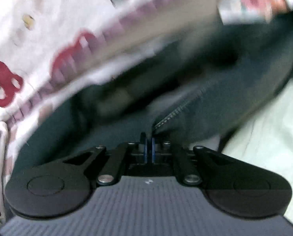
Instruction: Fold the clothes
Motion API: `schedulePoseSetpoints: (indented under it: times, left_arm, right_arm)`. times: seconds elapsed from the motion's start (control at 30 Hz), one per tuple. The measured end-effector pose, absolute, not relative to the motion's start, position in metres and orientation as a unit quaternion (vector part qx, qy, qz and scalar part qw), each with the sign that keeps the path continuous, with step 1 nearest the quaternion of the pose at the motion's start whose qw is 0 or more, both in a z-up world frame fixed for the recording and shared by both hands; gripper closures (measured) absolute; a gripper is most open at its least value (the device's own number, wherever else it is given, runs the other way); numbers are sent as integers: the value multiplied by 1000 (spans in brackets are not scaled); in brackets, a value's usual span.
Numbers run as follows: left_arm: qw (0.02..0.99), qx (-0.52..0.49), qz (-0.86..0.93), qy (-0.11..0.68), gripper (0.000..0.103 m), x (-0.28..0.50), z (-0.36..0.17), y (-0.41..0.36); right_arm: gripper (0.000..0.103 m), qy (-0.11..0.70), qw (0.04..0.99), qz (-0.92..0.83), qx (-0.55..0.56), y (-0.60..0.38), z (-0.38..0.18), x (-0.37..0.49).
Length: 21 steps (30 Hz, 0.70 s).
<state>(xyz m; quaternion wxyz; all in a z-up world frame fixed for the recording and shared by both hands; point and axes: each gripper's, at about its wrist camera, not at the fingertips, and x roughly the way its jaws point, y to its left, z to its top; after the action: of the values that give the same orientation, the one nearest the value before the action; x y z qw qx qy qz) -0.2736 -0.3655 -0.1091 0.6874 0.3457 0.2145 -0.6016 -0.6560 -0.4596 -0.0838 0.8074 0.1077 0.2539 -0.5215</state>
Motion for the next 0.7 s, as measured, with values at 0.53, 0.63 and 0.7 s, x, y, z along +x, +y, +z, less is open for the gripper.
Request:
schedulePoseSetpoints:
  times: [0.53,0.63,0.7]
  left_arm:
    - [671,313,-603,297,93,-244,-147,-391]
    - [669,316,-600,305,90,-238,-153,-384]
    - [665,316,-602,308,89,-235,-155,-381]
  right_arm:
    - [49,175,698,-569,398,-566,-153,-712]
    - [48,164,700,-588,370,-549,-145,-713]
    - [42,158,700,-610,336,-533,-133,-725]
